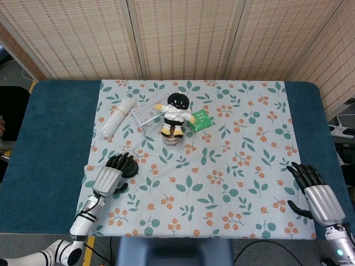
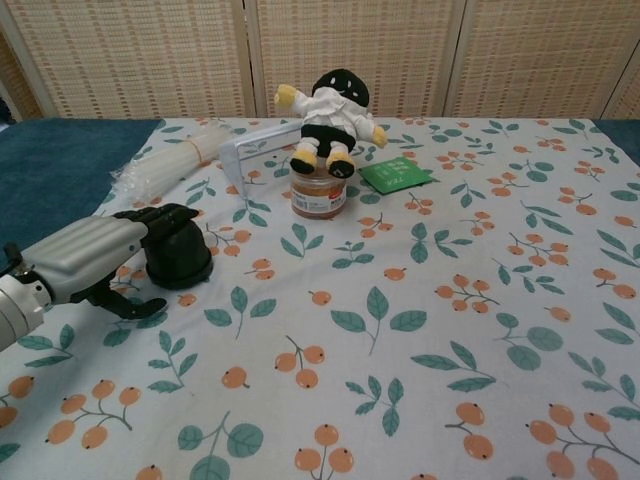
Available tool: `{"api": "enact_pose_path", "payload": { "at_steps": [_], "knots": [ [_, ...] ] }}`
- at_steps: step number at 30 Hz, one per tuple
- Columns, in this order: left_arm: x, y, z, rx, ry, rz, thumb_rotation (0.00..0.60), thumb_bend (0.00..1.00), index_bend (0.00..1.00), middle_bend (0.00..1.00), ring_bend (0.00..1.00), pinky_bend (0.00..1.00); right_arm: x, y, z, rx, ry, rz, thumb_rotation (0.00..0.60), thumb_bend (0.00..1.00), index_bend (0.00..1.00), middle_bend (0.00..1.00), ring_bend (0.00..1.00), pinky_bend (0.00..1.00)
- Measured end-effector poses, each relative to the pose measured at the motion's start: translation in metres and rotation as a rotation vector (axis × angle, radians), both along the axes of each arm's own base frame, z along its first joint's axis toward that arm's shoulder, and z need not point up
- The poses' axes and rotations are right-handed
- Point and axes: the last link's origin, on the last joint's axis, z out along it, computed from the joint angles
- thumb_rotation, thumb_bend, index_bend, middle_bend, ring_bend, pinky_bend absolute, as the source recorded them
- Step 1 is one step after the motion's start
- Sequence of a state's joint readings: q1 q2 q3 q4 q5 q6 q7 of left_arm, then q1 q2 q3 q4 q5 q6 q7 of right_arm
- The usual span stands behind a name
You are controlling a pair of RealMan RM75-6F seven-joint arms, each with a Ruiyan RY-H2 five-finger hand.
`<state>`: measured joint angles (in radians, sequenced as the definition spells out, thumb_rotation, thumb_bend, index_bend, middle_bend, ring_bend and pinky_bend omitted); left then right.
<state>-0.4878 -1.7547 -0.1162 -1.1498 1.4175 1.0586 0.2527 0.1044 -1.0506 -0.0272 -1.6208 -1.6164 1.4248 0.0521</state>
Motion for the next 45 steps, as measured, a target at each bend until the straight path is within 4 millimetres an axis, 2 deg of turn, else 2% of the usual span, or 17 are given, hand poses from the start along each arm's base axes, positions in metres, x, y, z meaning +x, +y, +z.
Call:
{"api": "enact_pose_path", "payload": {
  "at_steps": [14,17,22,26,30,33,36,39,43,45],
  "knots": [
    [-0.003,0.022,-0.007,0.017,0.013,0.046,0.6,0.32,0.0,0.0,0.0,0.14,0.0,-0.001,-0.003,0.012,0.01,-0.007,0.6,0.18,0.0,0.0,0.0,0.0],
    [-0.003,0.023,-0.007,0.041,0.012,0.037,0.6,0.32,0.01,0.06,0.02,0.15,0.0,-0.001,-0.003,0.013,0.011,-0.007,0.6,0.18,0.0,0.0,0.0,0.0],
    [-0.005,0.026,-0.007,0.097,0.01,0.024,0.6,0.34,0.17,0.24,0.19,0.2,0.0,0.0,-0.003,0.015,0.011,-0.006,0.6,0.18,0.0,0.0,0.0,0.0],
    [-0.007,0.028,-0.007,0.113,-0.018,0.03,0.6,0.36,0.23,0.27,0.22,0.24,0.0,0.0,-0.003,0.02,0.011,-0.008,0.6,0.18,0.0,0.0,0.0,0.0],
    [-0.004,0.029,-0.004,0.144,-0.077,0.027,0.6,0.43,0.29,0.32,0.28,0.33,0.001,0.001,-0.004,0.028,0.011,-0.008,0.6,0.18,0.0,0.0,0.0,0.0],
    [-0.002,0.028,0.0,0.165,-0.139,0.024,0.6,0.46,0.29,0.33,0.29,0.37,0.001,0.0,-0.004,0.029,0.011,-0.007,0.6,0.18,0.0,0.0,0.0,0.0],
    [0.001,0.027,0.005,0.171,-0.258,0.043,0.6,0.46,0.28,0.33,0.29,0.4,0.001,0.0,-0.005,0.034,0.011,-0.007,0.6,0.18,0.0,0.0,0.0,0.0],
    [0.008,0.026,0.014,0.165,-0.465,0.092,0.6,0.46,0.28,0.32,0.29,0.42,0.001,0.001,-0.005,0.033,0.008,-0.005,0.6,0.18,0.0,0.0,0.0,0.0],
    [0.018,0.029,0.034,0.12,-0.885,0.228,0.6,0.46,0.27,0.32,0.28,0.42,0.002,0.001,-0.004,0.032,0.003,-0.004,0.6,0.18,0.0,0.0,0.0,0.0],
    [0.018,0.033,0.047,0.085,-1.095,0.318,0.6,0.46,0.24,0.28,0.25,0.38,0.002,0.001,-0.004,0.036,0.003,-0.004,0.6,0.18,0.0,0.0,0.0,0.0]
  ]
}}
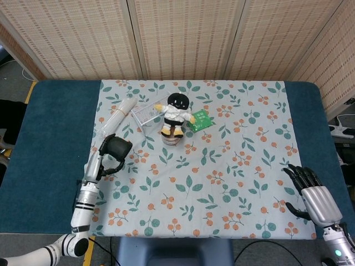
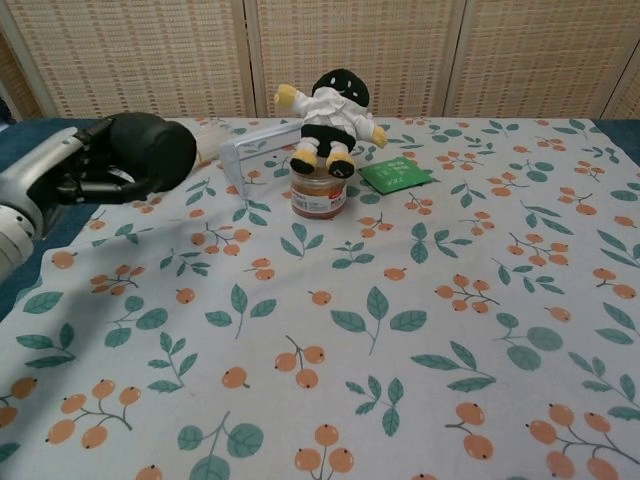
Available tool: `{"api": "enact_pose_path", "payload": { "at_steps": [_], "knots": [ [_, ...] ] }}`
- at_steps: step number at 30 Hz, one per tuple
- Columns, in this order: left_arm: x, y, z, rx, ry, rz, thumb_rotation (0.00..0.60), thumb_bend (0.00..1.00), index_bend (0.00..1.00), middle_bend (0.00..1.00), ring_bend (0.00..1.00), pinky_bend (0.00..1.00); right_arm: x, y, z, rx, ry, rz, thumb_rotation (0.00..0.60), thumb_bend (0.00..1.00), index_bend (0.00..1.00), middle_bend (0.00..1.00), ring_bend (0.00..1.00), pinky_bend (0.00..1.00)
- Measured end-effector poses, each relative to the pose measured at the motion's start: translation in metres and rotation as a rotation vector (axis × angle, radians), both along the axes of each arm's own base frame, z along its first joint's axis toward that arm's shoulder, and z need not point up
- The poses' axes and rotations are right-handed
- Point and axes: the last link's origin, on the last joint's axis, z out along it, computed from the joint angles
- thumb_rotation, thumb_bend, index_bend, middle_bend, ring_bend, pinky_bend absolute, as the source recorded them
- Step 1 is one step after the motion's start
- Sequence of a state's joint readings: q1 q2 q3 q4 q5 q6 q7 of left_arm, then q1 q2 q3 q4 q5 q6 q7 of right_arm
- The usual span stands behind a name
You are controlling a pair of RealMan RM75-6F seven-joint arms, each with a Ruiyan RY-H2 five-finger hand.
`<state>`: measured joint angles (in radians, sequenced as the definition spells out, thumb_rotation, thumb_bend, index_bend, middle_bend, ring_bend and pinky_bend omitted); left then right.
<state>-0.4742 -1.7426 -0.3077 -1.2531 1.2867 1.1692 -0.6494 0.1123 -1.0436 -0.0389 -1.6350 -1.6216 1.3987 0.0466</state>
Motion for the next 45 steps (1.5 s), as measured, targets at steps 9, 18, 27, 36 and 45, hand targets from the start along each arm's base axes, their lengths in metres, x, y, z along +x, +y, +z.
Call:
{"api": "enact_pose_path", "payload": {
  "at_steps": [9,18,27,36,45],
  "knots": [
    [-0.018,0.017,0.042,-0.368,-0.987,0.382,0.6,0.47,0.18,0.23,0.2,0.35,0.003,0.002,-0.006,0.027,0.004,0.013,0.6,0.18,0.0,0.0,0.0,0.0],
    [-0.014,0.009,0.054,-0.5,-1.069,0.433,0.6,0.47,0.19,0.23,0.2,0.35,0.004,0.004,-0.006,0.034,0.007,0.013,0.6,0.18,0.0,0.0,0.0,0.0],
    [-0.038,0.019,0.062,-0.12,-0.125,0.078,0.6,0.52,0.19,0.21,0.19,0.31,0.004,0.004,-0.007,0.033,0.023,0.003,0.6,0.18,0.0,0.0,0.0,0.0],
    [-0.086,0.015,0.048,0.272,1.187,-0.11,0.6,0.52,0.16,0.21,0.19,0.24,0.004,0.005,-0.007,0.042,0.019,0.002,0.6,0.18,0.0,0.0,0.0,0.0],
    [-0.041,-0.013,-0.016,0.392,1.305,-0.341,0.6,0.52,0.13,0.21,0.19,0.23,0.005,0.005,-0.009,0.051,0.024,0.003,0.6,0.18,0.0,0.0,0.0,0.0]
  ]
}}
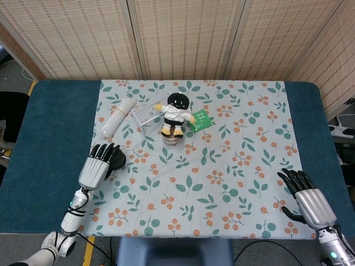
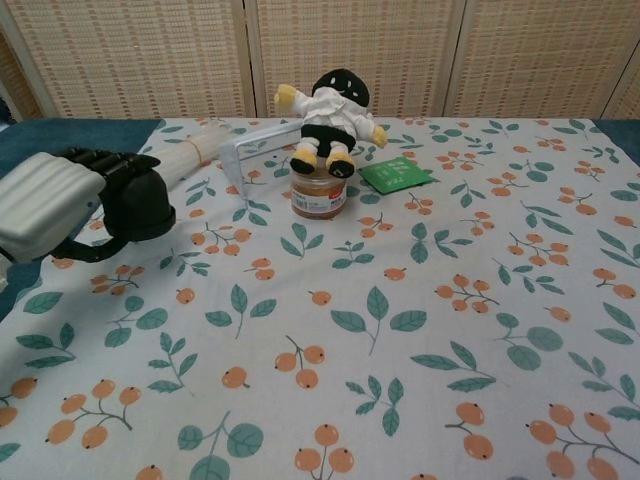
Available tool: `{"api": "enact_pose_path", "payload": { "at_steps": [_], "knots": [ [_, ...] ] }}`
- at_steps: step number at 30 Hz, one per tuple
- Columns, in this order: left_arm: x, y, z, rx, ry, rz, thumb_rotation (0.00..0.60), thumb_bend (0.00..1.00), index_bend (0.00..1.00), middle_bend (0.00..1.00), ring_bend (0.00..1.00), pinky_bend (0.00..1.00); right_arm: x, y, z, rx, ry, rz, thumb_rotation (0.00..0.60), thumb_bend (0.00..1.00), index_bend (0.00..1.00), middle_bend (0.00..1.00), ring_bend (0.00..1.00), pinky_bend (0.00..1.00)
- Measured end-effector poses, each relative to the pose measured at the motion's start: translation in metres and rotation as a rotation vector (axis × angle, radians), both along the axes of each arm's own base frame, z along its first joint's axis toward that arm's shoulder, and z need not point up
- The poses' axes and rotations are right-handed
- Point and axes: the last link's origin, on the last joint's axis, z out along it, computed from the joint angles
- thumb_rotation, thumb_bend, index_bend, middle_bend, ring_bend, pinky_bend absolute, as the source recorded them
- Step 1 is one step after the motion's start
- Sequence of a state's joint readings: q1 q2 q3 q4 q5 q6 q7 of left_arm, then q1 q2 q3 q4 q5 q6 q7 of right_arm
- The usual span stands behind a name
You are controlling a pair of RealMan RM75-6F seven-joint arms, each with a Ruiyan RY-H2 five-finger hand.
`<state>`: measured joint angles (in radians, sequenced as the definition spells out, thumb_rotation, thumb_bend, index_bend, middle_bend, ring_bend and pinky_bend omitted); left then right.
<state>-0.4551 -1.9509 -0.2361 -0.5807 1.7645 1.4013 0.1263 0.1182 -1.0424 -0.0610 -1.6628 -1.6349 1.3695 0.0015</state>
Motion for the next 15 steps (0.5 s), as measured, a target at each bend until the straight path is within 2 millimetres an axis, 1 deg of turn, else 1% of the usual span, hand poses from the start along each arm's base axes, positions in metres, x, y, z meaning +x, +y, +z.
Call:
{"api": "enact_pose_path", "payload": {
  "at_steps": [3,5,7,10,13,15],
  "knots": [
    [0.006,-0.003,-0.007,-0.01,0.023,-0.026,0.6,0.52,0.12,0.21,0.18,0.23,0.0,0.0,-0.001,0.002,0.001,0.0,0.6,0.18,0.0,0.0,0.0,0.0],
    [0.011,-0.005,-0.013,-0.02,0.023,-0.032,0.6,0.5,0.1,0.19,0.16,0.2,0.0,0.0,-0.001,0.003,0.001,0.001,0.6,0.18,0.0,0.0,0.0,0.0],
    [0.01,-0.005,-0.017,-0.034,0.018,-0.014,0.6,0.47,0.06,0.16,0.13,0.17,0.001,0.0,0.0,-0.001,-0.001,0.002,0.6,0.18,0.0,0.0,0.0,0.0],
    [0.005,-0.006,-0.025,-0.066,0.043,0.034,0.6,0.4,0.0,0.11,0.05,0.13,0.0,0.001,0.001,-0.003,-0.002,0.003,0.6,0.18,0.0,0.0,0.0,0.0],
    [0.004,-0.008,-0.03,-0.092,0.056,0.073,0.6,0.37,0.0,0.06,0.01,0.12,0.0,0.0,0.0,0.001,-0.002,0.005,0.6,0.18,0.0,0.0,0.0,0.0],
    [0.004,-0.009,-0.032,-0.107,0.05,0.091,0.6,0.36,0.0,0.02,0.0,0.13,0.0,0.0,0.0,0.001,-0.002,0.005,0.6,0.18,0.0,0.0,0.0,0.0]
  ]
}}
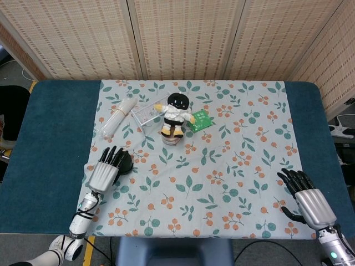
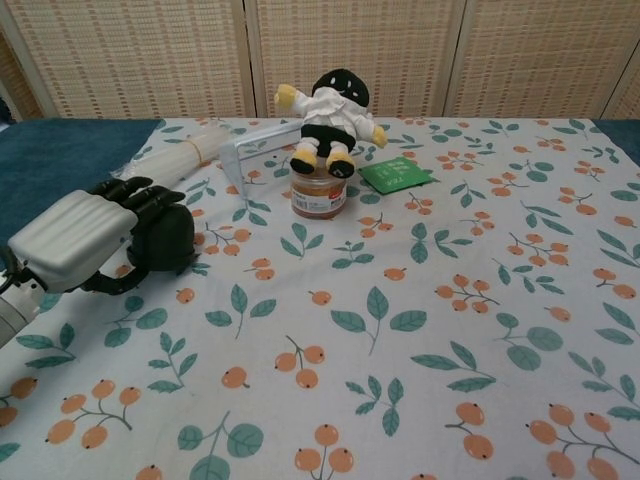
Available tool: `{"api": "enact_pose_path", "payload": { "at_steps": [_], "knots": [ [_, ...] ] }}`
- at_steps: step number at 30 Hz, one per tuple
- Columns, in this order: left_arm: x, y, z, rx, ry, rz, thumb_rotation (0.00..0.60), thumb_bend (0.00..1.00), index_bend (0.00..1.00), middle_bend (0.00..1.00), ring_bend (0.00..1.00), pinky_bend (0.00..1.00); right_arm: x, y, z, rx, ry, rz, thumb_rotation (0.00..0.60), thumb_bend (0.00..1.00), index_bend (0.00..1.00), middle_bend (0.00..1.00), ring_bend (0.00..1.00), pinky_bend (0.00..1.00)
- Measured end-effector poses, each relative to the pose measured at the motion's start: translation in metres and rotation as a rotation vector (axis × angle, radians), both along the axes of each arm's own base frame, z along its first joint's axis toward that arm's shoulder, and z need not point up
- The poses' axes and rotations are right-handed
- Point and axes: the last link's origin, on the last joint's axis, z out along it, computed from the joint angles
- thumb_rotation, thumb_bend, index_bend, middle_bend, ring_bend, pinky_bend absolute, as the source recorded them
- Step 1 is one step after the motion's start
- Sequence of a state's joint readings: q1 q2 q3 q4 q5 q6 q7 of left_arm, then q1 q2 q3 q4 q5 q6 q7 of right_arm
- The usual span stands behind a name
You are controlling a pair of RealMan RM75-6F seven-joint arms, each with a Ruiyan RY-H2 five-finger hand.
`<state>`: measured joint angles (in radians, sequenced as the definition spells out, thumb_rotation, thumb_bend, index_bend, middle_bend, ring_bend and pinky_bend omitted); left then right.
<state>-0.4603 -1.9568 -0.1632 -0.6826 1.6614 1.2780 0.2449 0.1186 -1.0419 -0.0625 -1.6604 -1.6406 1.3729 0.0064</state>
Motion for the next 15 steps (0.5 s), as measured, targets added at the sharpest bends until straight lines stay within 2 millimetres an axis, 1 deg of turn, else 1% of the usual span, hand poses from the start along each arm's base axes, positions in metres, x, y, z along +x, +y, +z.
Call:
{"api": "enact_pose_path", "payload": {
  "at_steps": [2,9,12,15],
  "knots": [
    [0.001,-0.001,-0.001,-0.017,-0.01,0.016,0.6,0.35,0.0,0.0,0.0,0.13,0.0,0.0,0.0,-0.001,0.0,0.0,0.6,0.19,0.0,0.0,0.0,0.0],
    [0.006,-0.007,0.001,-0.084,-0.063,0.054,0.6,0.35,0.0,0.0,0.0,0.12,0.0,0.001,0.0,-0.005,-0.002,0.002,0.6,0.18,0.0,0.0,0.0,0.0],
    [0.009,-0.012,0.004,-0.13,-0.094,0.074,0.6,0.34,0.0,0.0,0.0,0.12,0.0,0.001,0.0,-0.003,0.0,0.001,0.6,0.18,0.0,0.0,0.0,0.0],
    [0.015,-0.017,0.011,-0.171,-0.126,0.089,0.6,0.34,0.0,0.0,0.0,0.12,0.001,0.001,0.0,-0.002,0.001,0.002,0.6,0.18,0.0,0.0,0.0,0.0]
  ]
}}
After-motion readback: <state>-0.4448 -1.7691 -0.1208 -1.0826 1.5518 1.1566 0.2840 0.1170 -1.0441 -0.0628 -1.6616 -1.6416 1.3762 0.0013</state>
